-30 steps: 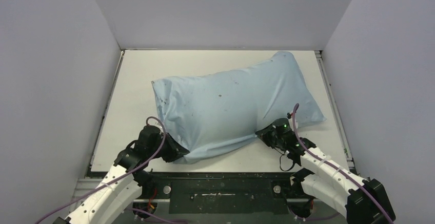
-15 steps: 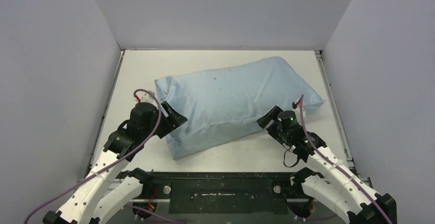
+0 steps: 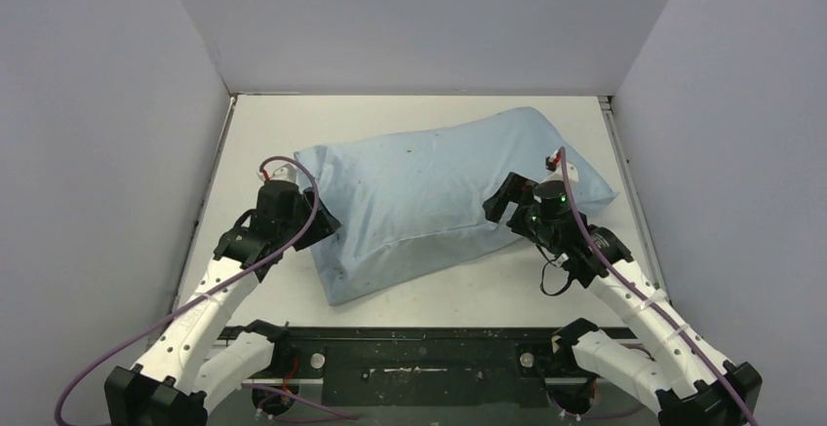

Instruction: Put the pillow into the pillowcase

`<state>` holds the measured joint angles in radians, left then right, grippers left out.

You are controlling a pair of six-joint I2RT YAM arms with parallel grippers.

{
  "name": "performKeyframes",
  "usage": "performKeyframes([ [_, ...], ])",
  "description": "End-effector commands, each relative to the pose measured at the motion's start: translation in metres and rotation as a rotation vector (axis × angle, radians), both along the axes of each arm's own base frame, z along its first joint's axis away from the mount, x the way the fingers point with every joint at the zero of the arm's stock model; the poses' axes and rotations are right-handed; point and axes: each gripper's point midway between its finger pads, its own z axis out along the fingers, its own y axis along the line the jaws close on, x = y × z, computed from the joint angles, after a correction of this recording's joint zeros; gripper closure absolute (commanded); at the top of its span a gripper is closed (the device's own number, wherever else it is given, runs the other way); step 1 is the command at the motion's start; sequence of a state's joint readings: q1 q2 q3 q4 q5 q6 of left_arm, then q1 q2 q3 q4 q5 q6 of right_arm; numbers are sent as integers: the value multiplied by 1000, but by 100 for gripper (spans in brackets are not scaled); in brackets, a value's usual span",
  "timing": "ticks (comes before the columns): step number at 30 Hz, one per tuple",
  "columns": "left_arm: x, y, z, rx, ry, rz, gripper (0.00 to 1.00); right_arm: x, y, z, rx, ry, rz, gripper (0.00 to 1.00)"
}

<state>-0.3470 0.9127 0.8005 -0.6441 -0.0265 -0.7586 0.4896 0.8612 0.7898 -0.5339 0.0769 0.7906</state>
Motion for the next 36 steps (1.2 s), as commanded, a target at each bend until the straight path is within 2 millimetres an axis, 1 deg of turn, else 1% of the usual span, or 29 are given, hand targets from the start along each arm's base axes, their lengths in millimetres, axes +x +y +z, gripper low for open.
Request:
performKeyframes([
  [1, -11, 2, -38, 1, 67, -23, 53, 12, -9, 18, -104, -52, 14, 0],
  [2, -15, 1, -47, -12, 86, -24, 56, 14, -10, 21, -108, -55, 9, 0],
  [3, -17, -2, -50, -30, 87, -26, 59, 15, -11, 23, -109, -58, 0, 0],
  [5, -16, -4, -50, -43, 85, -23, 62, 17, -10, 28, -104, -67, -1, 0],
  [8, -14, 4, -44, -15, 85, 4, 61, 17, -9, 36, -97, -82, 3, 0],
  [10, -11, 11, -30, 11, 63, 18, 56, 17, -9, 43, -99, -91, 9, 0],
  [11, -8, 15, -18, 27, 33, 28, 53, 16, -10, 46, -104, -92, 15, 0],
  [12, -4, 17, -2, 29, -16, 31, 51, 15, -10, 51, -108, -103, 20, 0],
  [13, 2, 17, 20, 26, -80, 30, 48, 15, -12, 58, -110, -114, 15, 0],
  [15, 10, 17, 58, 24, -196, 11, 45, 14, -18, 70, -116, -134, -6, 0],
  [18, 20, 14, 106, 47, -305, -30, 42, 14, -26, 91, -128, -185, -38, 0],
  [19, 22, 11, 119, 48, -336, -50, 39, 14, -30, 99, -129, -201, -55, 0],
  [22, 26, -4, 163, 15, -455, -136, 27, 12, -38, 122, -133, -257, -86, 0],
  [24, 23, -19, 192, -29, -538, -221, 4, 9, -43, 139, -129, -299, -94, 0],
  [25, 21, -25, 204, -51, -575, -254, 3, 8, -45, 148, -124, -320, -100, 0],
  [27, 16, -37, 221, -96, -632, -314, 3, 3, -48, 163, -107, -357, -105, 0],
  [29, 13, -47, 231, -145, -666, -353, 3, -1, -50, 176, -86, -392, -110, 0],
  [31, 10, -55, 233, -193, -676, -378, 3, -7, -53, 184, -66, -418, -116, 0],
  [33, 8, -57, 231, -213, -676, -383, 3, -10, -54, 188, -52, -437, -120, 0],
  [36, 7, -57, 226, -212, -683, -385, 3, -13, -58, 185, -47, -444, -137, 0],
])
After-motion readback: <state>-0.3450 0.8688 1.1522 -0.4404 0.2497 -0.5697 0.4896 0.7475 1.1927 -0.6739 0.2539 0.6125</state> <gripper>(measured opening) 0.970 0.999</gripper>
